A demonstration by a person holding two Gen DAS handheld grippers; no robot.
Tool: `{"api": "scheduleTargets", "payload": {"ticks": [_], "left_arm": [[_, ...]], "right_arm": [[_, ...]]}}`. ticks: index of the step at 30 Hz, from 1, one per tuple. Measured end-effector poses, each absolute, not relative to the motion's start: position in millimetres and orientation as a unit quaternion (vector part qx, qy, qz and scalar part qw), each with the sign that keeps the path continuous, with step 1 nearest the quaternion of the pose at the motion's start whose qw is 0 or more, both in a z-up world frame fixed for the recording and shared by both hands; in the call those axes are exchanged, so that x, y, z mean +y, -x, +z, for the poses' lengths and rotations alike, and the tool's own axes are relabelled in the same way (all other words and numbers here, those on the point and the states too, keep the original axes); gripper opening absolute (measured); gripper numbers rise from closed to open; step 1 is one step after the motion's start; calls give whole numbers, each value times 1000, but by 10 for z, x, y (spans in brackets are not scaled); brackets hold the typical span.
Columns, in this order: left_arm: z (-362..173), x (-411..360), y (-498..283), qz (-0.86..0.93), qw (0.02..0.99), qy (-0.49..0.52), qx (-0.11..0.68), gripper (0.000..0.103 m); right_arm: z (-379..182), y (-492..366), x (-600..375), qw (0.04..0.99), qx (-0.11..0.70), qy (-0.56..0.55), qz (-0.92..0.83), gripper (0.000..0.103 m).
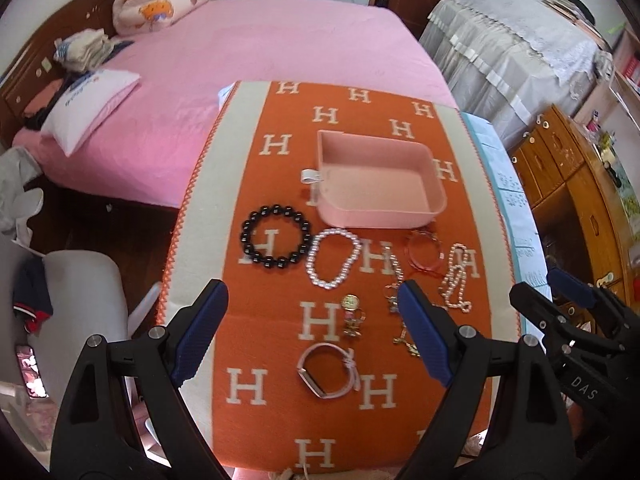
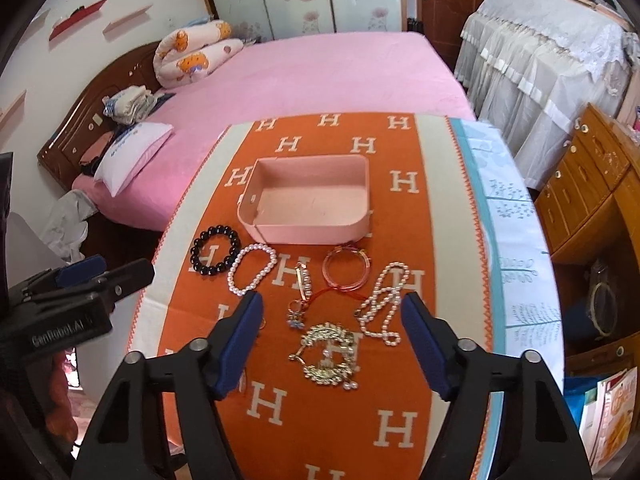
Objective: Organize jewelry
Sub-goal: 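Grasp the black bead bracelet with the left gripper while the right gripper grasps the pearl bracelet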
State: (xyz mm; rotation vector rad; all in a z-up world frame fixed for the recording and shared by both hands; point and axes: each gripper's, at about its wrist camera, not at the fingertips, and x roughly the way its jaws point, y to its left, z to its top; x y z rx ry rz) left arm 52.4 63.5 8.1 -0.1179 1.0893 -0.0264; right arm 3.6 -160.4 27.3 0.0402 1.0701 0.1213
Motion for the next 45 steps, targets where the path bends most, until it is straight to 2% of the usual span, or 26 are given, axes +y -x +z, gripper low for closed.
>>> {"api": "scheduleTargets", "payload": {"ticks": [8,17,19,23,27,32,33,34,35,36,41,45], "left_arm": [[-380,1125,-994,6,827,61,559,85],[-1212,1459,-1573,11,785,56,617,81],[-1379,1482,-1665,8,777,59,627,73],[-1591,1500,-1818,2,767,66,638,68],[-1736,1466,-1902,-7,761,57,647,55],[-1807,1368,-1950,-13,766,25,643,54],[-1808,1341,-1948,-12,766,18,643,51],[-1818,1303,-1957,-6,768,3,640,39],[-1807,1270,-1960,-8,771,-5,637,30],[-1804,1234,-1972,-19,771,-8,636,12],[-1722,1061,-2001,-20,768,-24,639,12],[-1482,1010,-1933,-32,782,-19,622,12]], "right_arm": [[-191,-527,-1176,822,563,-17,85,61],[-1064,-1118,-760,778,621,-27,93,47],[-1215,-1262,-680,774,626,-30,92,45],[-1450,-1495,-550,768,634,-27,82,41],[-1626,-1623,-405,768,636,0,69,36],[-1758,-1652,-297,771,635,26,52,31],[-1772,-1656,-271,773,631,34,50,28],[-1788,-1656,-247,777,627,44,44,19],[-1795,-1646,-231,779,624,52,40,16],[-1806,-1642,-213,781,621,56,42,10],[-1797,-1632,-257,778,625,31,51,7],[-1559,-1488,-311,787,614,1,60,7]]}}
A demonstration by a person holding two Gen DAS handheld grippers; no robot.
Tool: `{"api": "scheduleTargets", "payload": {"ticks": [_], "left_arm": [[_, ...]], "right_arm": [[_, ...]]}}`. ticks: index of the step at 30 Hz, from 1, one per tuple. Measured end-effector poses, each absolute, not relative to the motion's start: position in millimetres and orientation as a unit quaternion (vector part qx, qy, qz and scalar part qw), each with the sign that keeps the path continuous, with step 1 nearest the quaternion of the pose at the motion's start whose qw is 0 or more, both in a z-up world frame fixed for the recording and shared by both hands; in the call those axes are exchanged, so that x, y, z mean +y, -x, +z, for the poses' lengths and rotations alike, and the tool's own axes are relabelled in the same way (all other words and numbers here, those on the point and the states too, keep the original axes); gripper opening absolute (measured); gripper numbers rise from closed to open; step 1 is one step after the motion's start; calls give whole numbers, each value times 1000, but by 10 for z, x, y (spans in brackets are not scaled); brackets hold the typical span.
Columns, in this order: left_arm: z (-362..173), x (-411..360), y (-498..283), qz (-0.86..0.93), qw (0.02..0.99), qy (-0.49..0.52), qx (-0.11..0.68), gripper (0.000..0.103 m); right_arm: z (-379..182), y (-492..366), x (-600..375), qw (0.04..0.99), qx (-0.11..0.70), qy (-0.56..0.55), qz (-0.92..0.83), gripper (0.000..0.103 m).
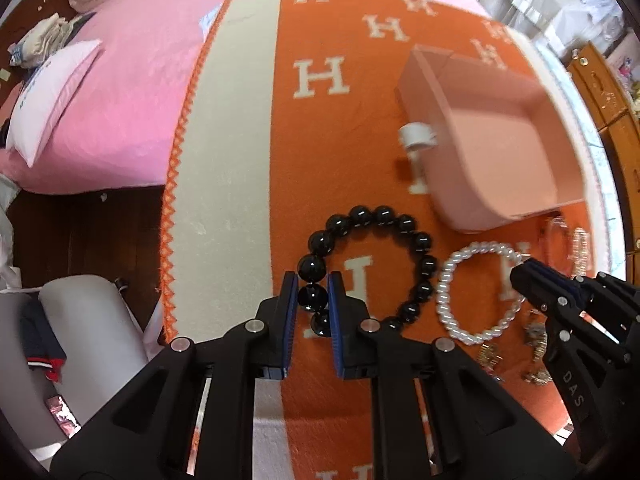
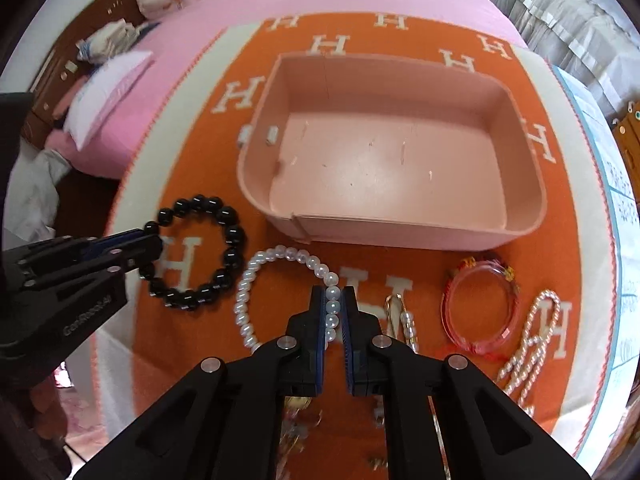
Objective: Organize jewelry
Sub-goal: 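Grasp the black bead bracelet with the left gripper while the right gripper grasps the pearl bracelet, then carry both bracelets into the pink tray and open both grippers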
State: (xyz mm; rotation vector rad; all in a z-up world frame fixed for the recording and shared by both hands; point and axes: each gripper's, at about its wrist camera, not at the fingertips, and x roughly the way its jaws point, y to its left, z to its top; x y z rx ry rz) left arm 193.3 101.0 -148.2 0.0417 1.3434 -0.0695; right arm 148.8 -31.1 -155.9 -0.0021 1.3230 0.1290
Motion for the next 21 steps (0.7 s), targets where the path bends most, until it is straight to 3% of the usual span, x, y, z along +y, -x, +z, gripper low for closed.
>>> {"api": "scheduleTargets", "payload": {"ticks": [15,21], "left_arm": [[-184,525,-1772,-138,826,-11,546,12],[58,169,-1931,-168,837,-22,520,12]], "right_arm": [[-97,-1289,-951,842,529,-76,71,7],[-12,-1507,-1242,847,519,-99,53,7]]}}
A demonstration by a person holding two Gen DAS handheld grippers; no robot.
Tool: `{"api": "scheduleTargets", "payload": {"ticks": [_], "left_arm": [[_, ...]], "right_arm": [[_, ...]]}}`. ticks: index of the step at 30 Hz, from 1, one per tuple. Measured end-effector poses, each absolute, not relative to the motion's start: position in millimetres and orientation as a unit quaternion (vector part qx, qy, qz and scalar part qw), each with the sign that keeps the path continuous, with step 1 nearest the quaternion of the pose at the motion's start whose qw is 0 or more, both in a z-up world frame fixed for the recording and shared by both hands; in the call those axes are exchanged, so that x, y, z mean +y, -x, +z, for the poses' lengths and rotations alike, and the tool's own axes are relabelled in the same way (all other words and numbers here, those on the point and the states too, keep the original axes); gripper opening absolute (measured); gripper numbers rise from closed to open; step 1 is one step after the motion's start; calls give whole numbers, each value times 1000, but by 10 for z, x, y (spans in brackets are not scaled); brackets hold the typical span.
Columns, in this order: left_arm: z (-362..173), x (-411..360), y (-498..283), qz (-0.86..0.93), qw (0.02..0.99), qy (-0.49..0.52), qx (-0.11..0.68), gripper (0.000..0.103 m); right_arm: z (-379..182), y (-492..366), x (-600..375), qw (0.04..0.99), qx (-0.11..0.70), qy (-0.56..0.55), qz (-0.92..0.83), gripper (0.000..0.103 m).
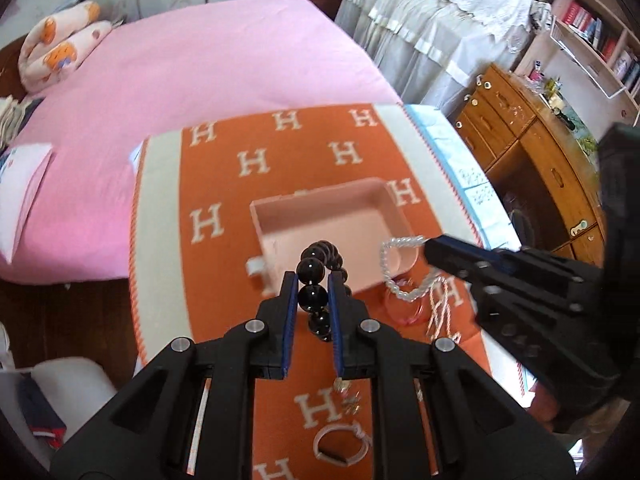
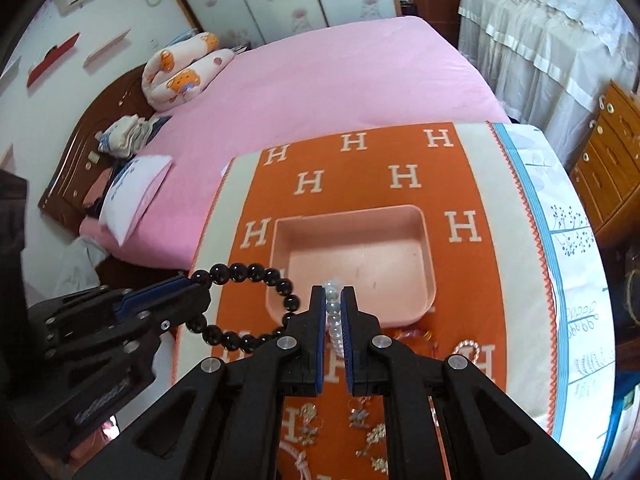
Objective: Organize jewelry
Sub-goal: 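Carry both bracelets into the pink tray and open both grippers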
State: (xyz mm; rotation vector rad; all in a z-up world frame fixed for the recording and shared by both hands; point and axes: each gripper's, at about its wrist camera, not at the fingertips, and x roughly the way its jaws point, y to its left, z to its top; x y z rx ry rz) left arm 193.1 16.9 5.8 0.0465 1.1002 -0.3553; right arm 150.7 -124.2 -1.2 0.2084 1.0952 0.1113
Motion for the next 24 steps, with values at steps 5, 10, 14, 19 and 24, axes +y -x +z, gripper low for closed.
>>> {"api": "scheduleTargets", "payload": {"ticks": [5,10,14,19,24], "left_arm": [[-19,-112,-2134,-173,837,-43,517,12],[-369,-231,-2355,-160,831,-60,530,12],[-620,-235,-2453,-146,827,-68,538,12],[-809,-174,-2449,-132,817,-71,557,17],[-774,-76,-2355,-127,821,-71,553,52]], "right_arm": [[-208,-1760,-1437,841,528,-114,30,7],[-381,-1974,-1564,835,536,-125,19,7],[-504,-2111,-1554,830,544,-123,20,7],[-636,-2223,-1526,823,554,-122,28,7],[-741,-2286,-1513,814,567,-121,21,8]]}}
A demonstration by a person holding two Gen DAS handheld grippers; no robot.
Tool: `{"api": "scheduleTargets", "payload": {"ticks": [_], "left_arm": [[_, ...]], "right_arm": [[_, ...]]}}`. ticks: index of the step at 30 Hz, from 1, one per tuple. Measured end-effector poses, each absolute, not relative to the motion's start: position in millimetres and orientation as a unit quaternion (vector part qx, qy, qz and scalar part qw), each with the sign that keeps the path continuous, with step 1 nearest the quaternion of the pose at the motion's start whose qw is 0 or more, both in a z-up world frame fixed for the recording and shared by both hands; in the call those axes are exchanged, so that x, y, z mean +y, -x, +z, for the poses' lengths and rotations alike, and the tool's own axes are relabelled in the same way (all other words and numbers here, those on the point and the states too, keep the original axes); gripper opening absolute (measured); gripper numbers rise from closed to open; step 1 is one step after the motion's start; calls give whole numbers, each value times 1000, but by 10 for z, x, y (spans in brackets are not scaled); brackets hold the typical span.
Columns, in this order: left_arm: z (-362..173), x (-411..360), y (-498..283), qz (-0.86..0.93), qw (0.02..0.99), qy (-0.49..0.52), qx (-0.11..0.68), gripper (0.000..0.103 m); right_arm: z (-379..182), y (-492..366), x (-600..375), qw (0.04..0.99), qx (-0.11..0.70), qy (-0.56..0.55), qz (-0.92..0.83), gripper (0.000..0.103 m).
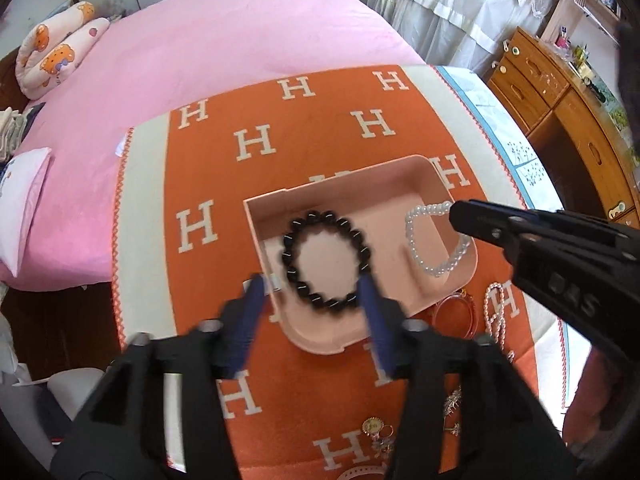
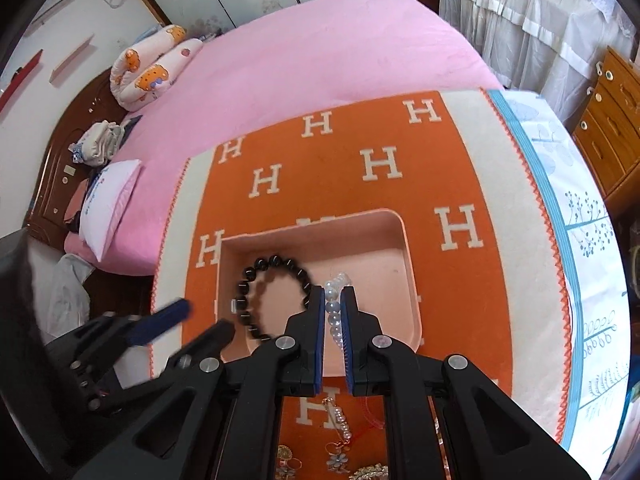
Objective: Organize jewelry
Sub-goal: 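Carry both bracelets into the pink tray and open both grippers, then move the left gripper to the white watch while the right gripper approaches the gold hair clip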
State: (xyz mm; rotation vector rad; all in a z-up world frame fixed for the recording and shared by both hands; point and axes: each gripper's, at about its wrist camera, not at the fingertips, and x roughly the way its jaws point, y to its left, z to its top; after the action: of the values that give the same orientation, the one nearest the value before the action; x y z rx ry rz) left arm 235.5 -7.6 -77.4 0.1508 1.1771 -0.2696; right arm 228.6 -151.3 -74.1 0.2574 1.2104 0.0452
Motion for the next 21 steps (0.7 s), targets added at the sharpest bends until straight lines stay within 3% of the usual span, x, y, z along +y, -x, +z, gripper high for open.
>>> {"api": "scheduleTargets", "payload": {"ticks": [21], "left_arm": [[-565,336,-1601,-64,825,-26,561,52]], "right_arm": [[-653,-1692,-1465,816,574,-53,36,9]]}}
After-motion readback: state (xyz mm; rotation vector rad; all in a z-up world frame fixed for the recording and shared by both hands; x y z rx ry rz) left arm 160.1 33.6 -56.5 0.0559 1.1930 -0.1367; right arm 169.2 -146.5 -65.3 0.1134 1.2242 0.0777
